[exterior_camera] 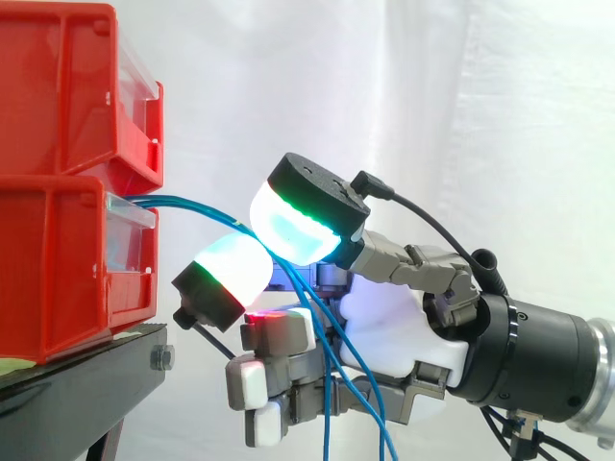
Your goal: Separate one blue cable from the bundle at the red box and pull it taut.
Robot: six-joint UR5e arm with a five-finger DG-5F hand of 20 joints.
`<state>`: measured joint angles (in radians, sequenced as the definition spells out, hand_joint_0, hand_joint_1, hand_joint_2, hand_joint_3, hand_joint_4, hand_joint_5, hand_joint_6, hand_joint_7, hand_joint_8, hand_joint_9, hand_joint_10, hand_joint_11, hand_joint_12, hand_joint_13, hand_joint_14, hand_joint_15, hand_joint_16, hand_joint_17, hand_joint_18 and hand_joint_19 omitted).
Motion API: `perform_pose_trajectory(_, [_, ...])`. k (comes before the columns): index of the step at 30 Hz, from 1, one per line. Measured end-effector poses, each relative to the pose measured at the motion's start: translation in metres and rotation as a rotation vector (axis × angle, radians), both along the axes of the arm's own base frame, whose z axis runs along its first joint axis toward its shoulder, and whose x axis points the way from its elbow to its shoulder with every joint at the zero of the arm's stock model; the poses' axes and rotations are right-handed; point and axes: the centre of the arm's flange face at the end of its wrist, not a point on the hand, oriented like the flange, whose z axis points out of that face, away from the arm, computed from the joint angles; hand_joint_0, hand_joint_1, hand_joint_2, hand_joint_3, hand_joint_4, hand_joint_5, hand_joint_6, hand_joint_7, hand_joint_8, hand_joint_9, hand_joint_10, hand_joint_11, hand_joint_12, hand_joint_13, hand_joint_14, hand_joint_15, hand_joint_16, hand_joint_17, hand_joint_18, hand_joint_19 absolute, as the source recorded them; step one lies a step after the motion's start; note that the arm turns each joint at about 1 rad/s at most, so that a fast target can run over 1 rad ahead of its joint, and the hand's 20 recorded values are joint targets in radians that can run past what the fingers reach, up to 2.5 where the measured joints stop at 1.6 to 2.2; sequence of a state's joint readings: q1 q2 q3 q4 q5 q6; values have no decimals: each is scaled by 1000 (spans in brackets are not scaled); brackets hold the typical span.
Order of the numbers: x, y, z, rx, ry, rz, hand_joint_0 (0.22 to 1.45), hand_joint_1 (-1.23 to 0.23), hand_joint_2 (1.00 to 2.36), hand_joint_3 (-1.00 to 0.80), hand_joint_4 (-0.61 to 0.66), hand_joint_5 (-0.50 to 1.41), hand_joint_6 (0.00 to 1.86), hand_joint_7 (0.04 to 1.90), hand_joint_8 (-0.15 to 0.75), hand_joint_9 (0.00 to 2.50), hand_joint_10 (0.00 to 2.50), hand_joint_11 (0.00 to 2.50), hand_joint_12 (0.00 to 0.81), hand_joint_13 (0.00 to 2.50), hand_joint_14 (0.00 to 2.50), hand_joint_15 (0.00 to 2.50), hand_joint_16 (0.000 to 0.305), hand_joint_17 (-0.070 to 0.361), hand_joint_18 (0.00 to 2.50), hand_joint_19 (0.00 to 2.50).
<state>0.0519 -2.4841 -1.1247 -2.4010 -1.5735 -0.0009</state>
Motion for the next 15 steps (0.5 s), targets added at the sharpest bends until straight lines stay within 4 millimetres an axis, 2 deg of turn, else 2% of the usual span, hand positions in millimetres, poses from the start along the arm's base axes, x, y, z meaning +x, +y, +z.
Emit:
perform_pose_trajectory(7, [-1, 1, -2, 9, 16, -1, 632, -746, 1018, -220, 125, -157, 879, 1190, 345, 1123, 17, 1277, 390, 1078, 26, 758, 46, 104, 979, 552])
perform_pose_trajectory(15, [-2, 1, -2, 40, 41, 11, 633, -743, 1018, -222, 122, -158, 881, 1176, 315, 1099, 11, 1518, 386, 1150, 28, 1025, 46, 103, 967, 567])
